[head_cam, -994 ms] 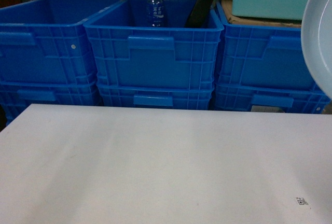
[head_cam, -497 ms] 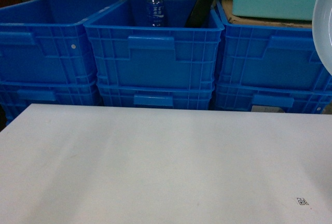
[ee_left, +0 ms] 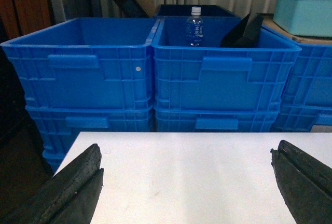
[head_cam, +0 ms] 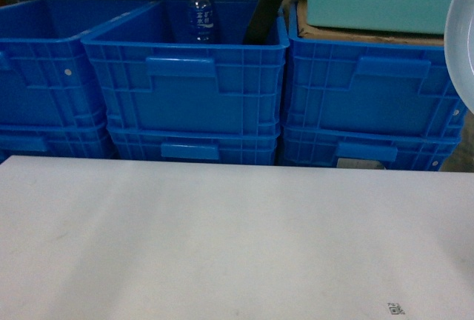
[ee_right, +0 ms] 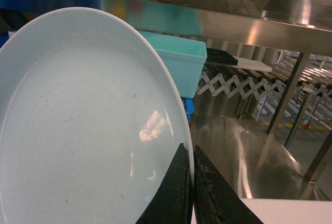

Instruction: Place blue tray on left shelf second layer neatly

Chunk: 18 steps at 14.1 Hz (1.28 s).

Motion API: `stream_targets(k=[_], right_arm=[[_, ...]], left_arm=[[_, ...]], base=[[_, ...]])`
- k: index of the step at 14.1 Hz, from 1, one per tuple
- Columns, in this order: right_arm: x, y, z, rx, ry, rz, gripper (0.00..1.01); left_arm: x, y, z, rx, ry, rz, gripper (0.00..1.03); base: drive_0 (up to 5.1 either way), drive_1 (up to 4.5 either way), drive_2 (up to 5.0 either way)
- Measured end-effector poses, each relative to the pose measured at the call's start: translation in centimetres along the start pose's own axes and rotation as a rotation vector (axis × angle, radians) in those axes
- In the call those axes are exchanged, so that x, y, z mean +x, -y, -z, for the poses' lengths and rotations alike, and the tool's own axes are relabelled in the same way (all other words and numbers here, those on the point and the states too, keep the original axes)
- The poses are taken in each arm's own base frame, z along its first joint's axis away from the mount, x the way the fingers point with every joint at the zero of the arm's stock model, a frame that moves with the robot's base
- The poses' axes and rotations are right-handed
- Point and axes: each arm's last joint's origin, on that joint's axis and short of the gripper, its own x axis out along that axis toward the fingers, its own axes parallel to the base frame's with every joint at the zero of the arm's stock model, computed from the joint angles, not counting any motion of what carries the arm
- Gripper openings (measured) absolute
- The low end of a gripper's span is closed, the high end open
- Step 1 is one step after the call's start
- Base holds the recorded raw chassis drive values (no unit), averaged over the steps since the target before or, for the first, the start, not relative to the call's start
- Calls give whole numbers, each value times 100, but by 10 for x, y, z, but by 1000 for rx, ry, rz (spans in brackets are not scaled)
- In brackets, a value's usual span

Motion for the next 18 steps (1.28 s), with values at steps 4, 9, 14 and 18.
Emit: stream_targets(k=[4, 9, 14, 18], right_arm=[[0, 0, 0, 0, 2, 1, 2], [0, 0, 0, 0, 2, 1, 2], [0, 0, 0, 0, -2, 0, 2], [0, 0, 0, 0, 2, 2, 2]], left_arm=[[0, 0, 0, 0, 0, 1, 98], [0, 0, 0, 0, 0, 0, 98], [0, 0, 0, 0, -2, 0, 98], [0, 0, 0, 0, -1, 0, 98]], base=[[426, -41, -394], [383, -85, -434], [242, -219, -563], [244, -174, -480]])
